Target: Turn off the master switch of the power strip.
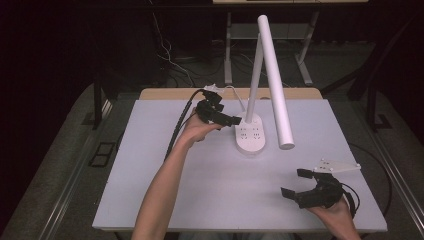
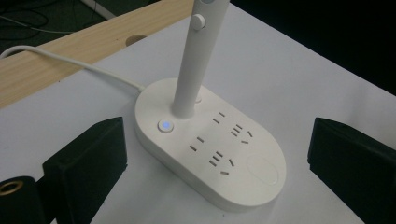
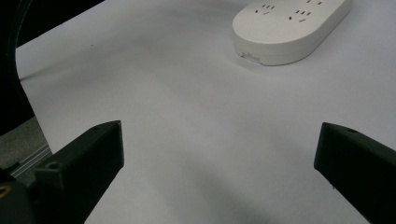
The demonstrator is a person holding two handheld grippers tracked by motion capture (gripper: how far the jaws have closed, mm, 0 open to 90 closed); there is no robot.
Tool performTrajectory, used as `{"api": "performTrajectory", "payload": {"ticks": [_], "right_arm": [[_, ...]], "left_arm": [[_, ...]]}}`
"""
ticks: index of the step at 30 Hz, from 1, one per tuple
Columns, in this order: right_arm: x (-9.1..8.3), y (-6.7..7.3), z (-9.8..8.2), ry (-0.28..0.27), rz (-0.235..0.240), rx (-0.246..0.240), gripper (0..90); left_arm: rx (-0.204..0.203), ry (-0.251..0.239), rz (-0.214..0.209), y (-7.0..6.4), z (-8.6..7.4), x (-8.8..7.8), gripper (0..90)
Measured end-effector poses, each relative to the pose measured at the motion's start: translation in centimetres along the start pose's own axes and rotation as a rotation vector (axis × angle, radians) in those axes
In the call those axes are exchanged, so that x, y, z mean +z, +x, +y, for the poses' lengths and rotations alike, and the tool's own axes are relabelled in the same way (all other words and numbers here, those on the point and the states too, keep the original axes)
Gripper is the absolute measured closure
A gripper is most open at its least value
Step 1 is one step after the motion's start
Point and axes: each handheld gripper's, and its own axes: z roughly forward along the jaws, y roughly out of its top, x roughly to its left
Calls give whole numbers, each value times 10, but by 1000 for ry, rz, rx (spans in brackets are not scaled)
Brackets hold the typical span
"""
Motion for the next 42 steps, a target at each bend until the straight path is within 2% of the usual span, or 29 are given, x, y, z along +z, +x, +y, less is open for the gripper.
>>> {"api": "performTrajectory", "payload": {"ticks": [3, 7, 11, 13, 15, 17, 18, 19, 21, 23, 26, 33, 36, 38, 39, 42], "right_arm": [[0, 0, 0, 2, 2, 0, 7], [0, 0, 0, 4, 4, 0, 8], [1, 0, 0, 8, 3, 1, 8], [1, 0, 0, 8, 3, 1, 8], [1, 0, 0, 7, 4, 0, 8], [0, 0, 0, 9, 5, -3, 8], [0, 0, 0, 9, 5, -2, 8], [0, 0, 0, 6, 4, 1, 8], [0, -1, 0, 5, 1, 3, 8], [0, -1, 0, 5, 1, 5, 8], [0, -1, 0, 5, 1, -1, 8], [1, 0, 0, 17, 7, 0, 8], [2, 0, -1, 24, 9, -1, 8], [2, 0, -1, 26, 10, -2, 8], [2, 0, -1, 28, 11, -1, 8], [3, 0, -1, 32, 11, -4, 8]], "left_arm": [[-23, -13, 3, 2, -1, 5, 44], [-30, -3, 10, 7, -2, 7, 48], [-50, -6, 17, 12, -2, 9, 93], [-92, -35, 31, 12, -2, 12, 132], [-96, -27, 36, 15, -2, 13, 142], [-131, -43, 33, 17, -2, 17, 166], [-133, -34, 30, 18, -2, 18, 176], [-159, -39, 22, 19, -3, 21, 183], [-159, -31, 20, 20, -3, 22, 198], [-181, -44, 23, 21, -5, 25, 221], [-180, -41, 31, 23, -6, 30, 254], [-180, -73, 38, 31, -9, 38, 426], [-212, -86, 40, 32, -11, 44, 481], [-205, -93, 37, 33, -11, 46, 509], [-227, -97, 33, 32, -12, 47, 521], [-227, -90, 28, 34, -14, 51, 550]]}}
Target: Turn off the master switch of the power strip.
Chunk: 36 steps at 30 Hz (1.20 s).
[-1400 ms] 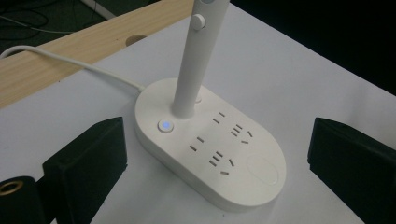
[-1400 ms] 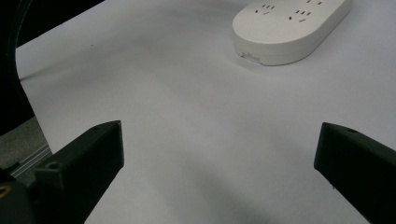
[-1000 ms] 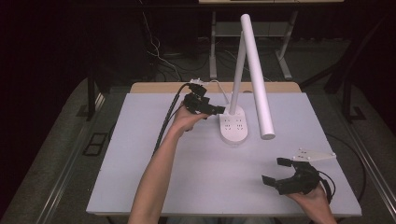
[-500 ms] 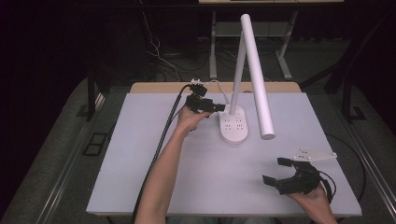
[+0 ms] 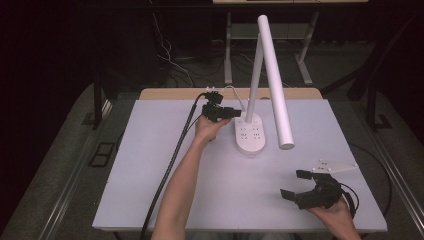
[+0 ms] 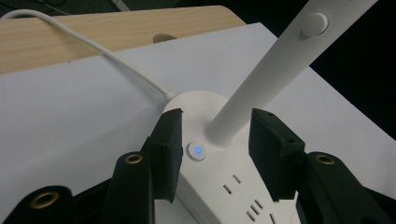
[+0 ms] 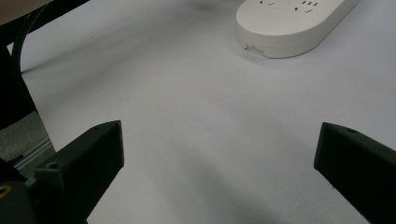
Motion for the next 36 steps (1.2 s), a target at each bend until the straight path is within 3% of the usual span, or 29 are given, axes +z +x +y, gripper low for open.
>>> {"api": "performTrajectory", "payload": {"ticks": [6, 22, 23, 27, 36], "right_arm": [[1, 1, 0, 6, 2, -1, 8], [0, 0, 0, 1, -9, 4, 8], [0, 0, 0, 1, -10, 2, 8], [0, 0, 0, 0, -9, 2, 8], [2, 1, 2, 4, -5, -4, 8]], "left_arm": [[-1, 2, -1, 2, -3, 5, 588], [22, 23, -5, 5, -11, 20, 807], [1, 18, -3, 4, -12, 21, 824], [-1, 22, 0, 5, -13, 23, 888], [-4, 55, 1, 7, -19, 34, 897]]}}
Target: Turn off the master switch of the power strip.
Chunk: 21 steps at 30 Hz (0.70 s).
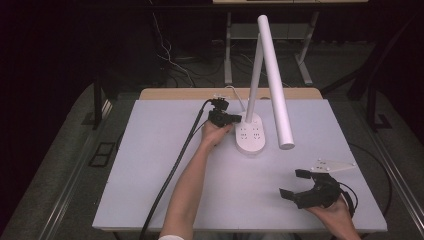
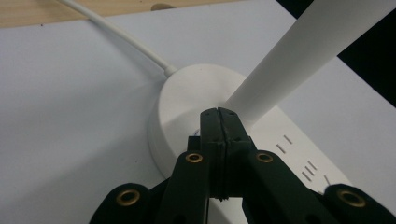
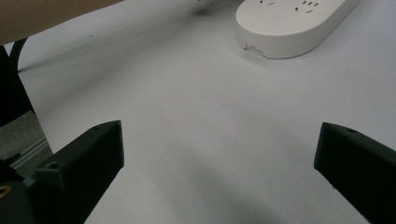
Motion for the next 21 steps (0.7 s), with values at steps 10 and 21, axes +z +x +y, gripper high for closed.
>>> {"api": "performTrajectory", "payload": {"ticks": [10, 21], "right_arm": [[0, 0, 0, 0, -1, -2, 8], [-3, 1, 0, -9, -7, -4, 8]], "left_arm": [[-28, -22, 10, 2, 0, 2, 898], [-61, -14, -13, 4, -3, 3, 900]]}}
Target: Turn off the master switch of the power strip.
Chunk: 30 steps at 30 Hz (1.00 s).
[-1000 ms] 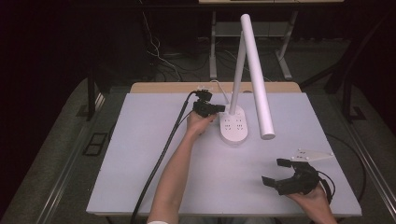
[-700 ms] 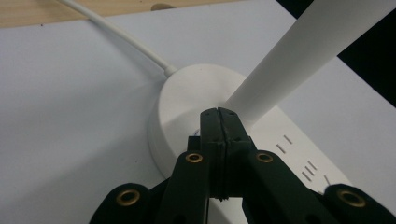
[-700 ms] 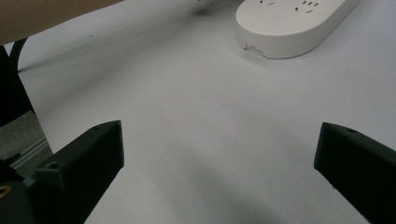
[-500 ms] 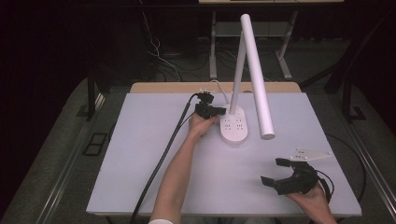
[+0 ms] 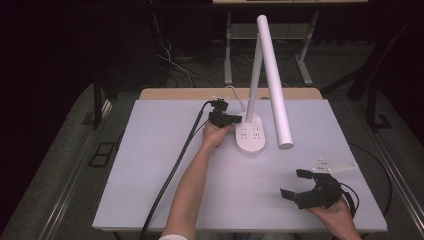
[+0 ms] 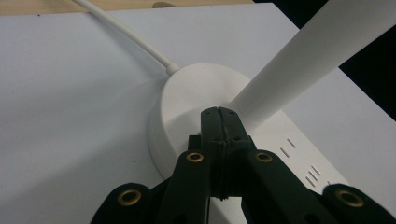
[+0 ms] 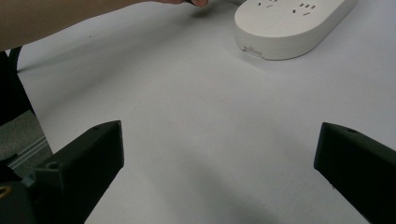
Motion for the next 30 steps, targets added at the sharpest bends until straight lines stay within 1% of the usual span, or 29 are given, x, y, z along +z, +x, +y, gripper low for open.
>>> {"api": "performTrajectory", "payload": {"ticks": [1, 2, 3, 4, 5, 6, 8, 9, 12, 13, 15, 18, 20, 22, 24, 26, 27, 29, 30], "right_arm": [[0, 0, 0, 0, 0, 2, 8], [0, 0, 0, 0, 1, 1, 8], [0, 0, 0, 0, 0, 1, 8], [0, 0, 0, 0, -1, 1, 8], [-1, 0, 0, -1, -1, 2, 8], [-1, 0, 0, -3, -2, 2, 8], [-1, 1, 0, -6, -3, 0, 8], [-2, 1, 0, -7, -4, -1, 8], [-2, 0, 0, -8, -5, -3, 8], [-2, 0, 0, -7, -6, -4, 8], [-3, 1, 0, -11, -8, 1, 8], [-4, 0, -1, -14, -10, -2, 8], [-4, 0, -1, -15, -10, -2, 8], [-4, 0, -1, -17, -12, -4, 8], [-4, 0, 0, -17, -12, -4, 8], [-4, 0, -1, -16, -12, -3, 8], [-4, 1, -1, -17, -12, -3, 8], [-4, 1, 0, -19, -13, -4, 8], [-5, 1, 0, -20, -14, -5, 8]], "left_arm": [[-6, 1, 2, 0, 0, 0, 900], [-26, -7, -2, 0, -1, 0, 900], [-38, -6, -7, 2, -1, 0, 900], [-38, -6, -7, 2, -1, 0, 900], [-52, -8, -15, 3, -1, 0, 900], [-46, -7, -13, 3, -1, 0, 900], [-52, -3, -8, 2, -1, 0, 900], [-46, -2, 7, 0, -1, 0, 900], [-43, -1, 18, -2, 0, 0, 900], [-59, -2, 19, -1, -1, 1, 900], [-75, -3, 14, -1, -1, 1, 900], [-74, 0, 23, -2, 0, 1, 900], [-85, 1, 21, -2, 0, 1, 900], [-73, 9, 28, -3, 1, 1, 900], [-80, 3, 29, -3, 1, 1, 900], [-75, 7, 32, -3, 0, 1, 900], [-94, 3, 30, -3, 1, 1, 900], [-73, 8, 47, -5, 1, 1, 900], [-73, 8, 47, -5, 1, 1, 900]]}}
